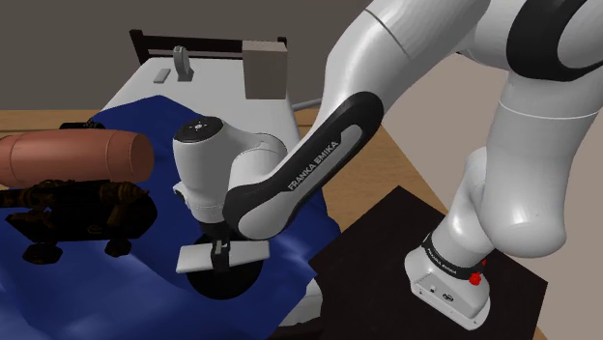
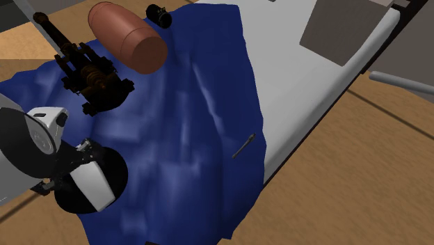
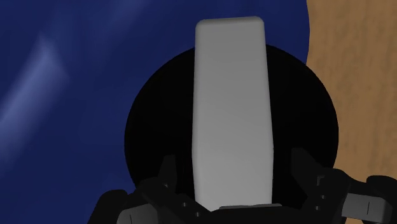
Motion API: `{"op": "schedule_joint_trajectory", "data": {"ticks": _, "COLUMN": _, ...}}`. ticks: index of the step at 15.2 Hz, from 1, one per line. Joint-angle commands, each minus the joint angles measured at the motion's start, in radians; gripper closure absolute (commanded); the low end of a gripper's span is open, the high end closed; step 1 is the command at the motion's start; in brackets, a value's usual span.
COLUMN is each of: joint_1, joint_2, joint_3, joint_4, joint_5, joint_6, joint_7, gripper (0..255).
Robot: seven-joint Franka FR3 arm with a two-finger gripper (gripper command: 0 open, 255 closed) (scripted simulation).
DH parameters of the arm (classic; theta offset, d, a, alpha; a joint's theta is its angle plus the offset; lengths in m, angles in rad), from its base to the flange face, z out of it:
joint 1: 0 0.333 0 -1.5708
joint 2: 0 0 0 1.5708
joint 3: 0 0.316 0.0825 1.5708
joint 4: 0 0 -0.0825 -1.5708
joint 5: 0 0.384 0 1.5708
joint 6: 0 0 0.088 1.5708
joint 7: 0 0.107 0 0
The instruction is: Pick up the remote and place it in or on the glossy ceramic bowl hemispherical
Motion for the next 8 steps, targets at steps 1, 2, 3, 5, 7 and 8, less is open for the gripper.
{"op": "schedule_joint_trajectory", "data": {"ticks": 1, "joint_1": -0.007, "joint_2": -0.048, "joint_3": 0.012, "joint_4": 0.006, "joint_5": 0.025, "joint_6": -0.052, "joint_7": -0.014, "gripper": 0}}
{"op": "schedule_joint_trajectory", "data": {"ticks": 2, "joint_1": -0.010, "joint_2": -0.067, "joint_3": 0.016, "joint_4": 0.011, "joint_5": 0.035, "joint_6": -0.075, "joint_7": -0.021, "gripper": 0}}
{"op": "schedule_joint_trajectory", "data": {"ticks": 3, "joint_1": -0.009, "joint_2": -0.067, "joint_3": 0.015, "joint_4": 0.011, "joint_5": 0.035, "joint_6": -0.075, "joint_7": -0.021, "gripper": 0}}
{"op": "schedule_joint_trajectory", "data": {"ticks": 5, "joint_1": -0.009, "joint_2": -0.067, "joint_3": 0.015, "joint_4": 0.011, "joint_5": 0.035, "joint_6": -0.075, "joint_7": -0.021, "gripper": 0}}
{"op": "schedule_joint_trajectory", "data": {"ticks": 7, "joint_1": -0.009, "joint_2": -0.067, "joint_3": 0.015, "joint_4": 0.011, "joint_5": 0.035, "joint_6": -0.075, "joint_7": -0.021, "gripper": 0}}
{"op": "schedule_joint_trajectory", "data": {"ticks": 8, "joint_1": -0.009, "joint_2": -0.067, "joint_3": 0.015, "joint_4": 0.011, "joint_5": 0.035, "joint_6": -0.075, "joint_7": -0.021, "gripper": 0}}
